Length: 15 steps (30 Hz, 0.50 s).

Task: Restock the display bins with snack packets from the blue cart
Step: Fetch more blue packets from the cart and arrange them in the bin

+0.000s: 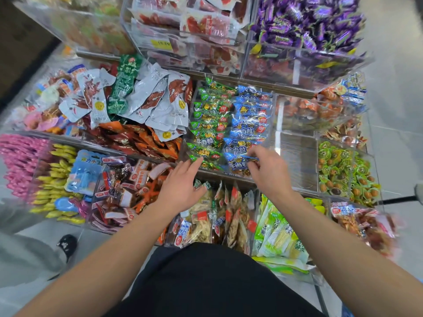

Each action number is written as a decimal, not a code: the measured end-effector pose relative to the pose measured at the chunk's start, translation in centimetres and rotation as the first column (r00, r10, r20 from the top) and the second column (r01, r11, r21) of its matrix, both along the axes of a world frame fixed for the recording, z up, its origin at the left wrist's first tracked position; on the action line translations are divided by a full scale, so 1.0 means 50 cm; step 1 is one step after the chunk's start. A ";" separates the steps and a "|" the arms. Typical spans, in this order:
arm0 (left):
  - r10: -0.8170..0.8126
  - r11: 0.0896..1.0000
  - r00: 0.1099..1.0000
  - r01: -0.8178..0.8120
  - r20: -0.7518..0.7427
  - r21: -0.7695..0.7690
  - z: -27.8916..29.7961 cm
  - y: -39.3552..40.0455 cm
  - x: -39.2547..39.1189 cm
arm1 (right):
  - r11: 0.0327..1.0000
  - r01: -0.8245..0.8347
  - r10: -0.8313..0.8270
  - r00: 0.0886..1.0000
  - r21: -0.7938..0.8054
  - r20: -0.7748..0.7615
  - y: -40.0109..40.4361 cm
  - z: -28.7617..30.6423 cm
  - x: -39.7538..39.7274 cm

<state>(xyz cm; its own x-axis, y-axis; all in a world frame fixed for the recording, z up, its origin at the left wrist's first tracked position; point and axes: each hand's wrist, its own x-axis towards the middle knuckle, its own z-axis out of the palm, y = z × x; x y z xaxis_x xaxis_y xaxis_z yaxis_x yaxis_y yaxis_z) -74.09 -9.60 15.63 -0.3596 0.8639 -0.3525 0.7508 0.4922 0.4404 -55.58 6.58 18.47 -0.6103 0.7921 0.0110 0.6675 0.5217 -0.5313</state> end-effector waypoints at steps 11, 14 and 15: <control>-0.035 0.999 0.997 0.036 -0.076 0.010 -0.027 -0.011 -0.008 | 0.994 -0.032 0.014 0.987 0.106 0.161 0.003 -0.021 -0.015; -0.056 0.998 0.993 0.054 -0.108 -0.020 -0.038 -0.018 -0.005 | 0.991 -0.078 0.045 0.962 0.113 0.271 0.004 -0.030 -0.010; -0.055 0.998 0.993 0.053 -0.108 -0.020 -0.039 -0.018 -0.004 | 0.993 -0.074 0.048 0.965 0.090 0.259 0.004 -0.031 -0.008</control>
<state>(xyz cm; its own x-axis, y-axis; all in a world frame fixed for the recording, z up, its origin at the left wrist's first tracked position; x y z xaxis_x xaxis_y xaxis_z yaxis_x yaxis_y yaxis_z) -74.31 -10.49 13.66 -0.3494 0.8773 -0.3291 0.8195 0.4564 0.3466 -56.01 6.81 16.90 -0.6500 0.7562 -0.0759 0.7397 0.6066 -0.2912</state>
